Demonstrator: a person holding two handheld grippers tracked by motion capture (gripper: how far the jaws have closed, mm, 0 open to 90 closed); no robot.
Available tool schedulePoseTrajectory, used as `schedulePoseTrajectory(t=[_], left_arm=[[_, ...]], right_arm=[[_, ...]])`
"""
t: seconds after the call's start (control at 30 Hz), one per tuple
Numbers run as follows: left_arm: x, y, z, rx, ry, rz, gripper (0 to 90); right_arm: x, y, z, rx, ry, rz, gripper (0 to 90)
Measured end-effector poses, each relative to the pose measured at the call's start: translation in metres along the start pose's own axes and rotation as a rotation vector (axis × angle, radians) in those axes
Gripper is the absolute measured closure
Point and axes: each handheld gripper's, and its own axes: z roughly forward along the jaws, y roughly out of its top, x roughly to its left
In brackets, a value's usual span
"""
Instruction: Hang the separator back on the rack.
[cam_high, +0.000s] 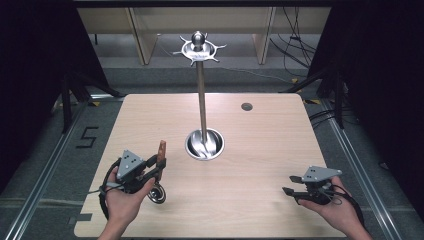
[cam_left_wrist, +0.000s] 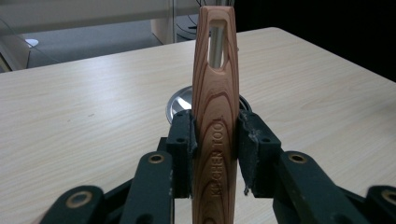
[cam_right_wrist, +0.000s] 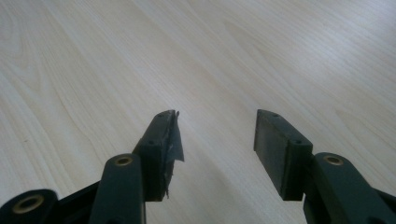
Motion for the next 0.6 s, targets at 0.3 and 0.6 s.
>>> schedulePoseTrajectory(t=[0.3,0.6], left_arm=[[-0.001,0.006,-0.004,-0.041,-0.002,-0.002,67.1],[-0.004,0.017,-0.008,-0.087,-0.017,0.007,67.2]], right_arm=[[-0.001,0.000,-0.001,-0.014,-0.006,-0.002,49.4],[-0.001,0.000,0.000,-0.020,-0.005,-0.006,48.9]])
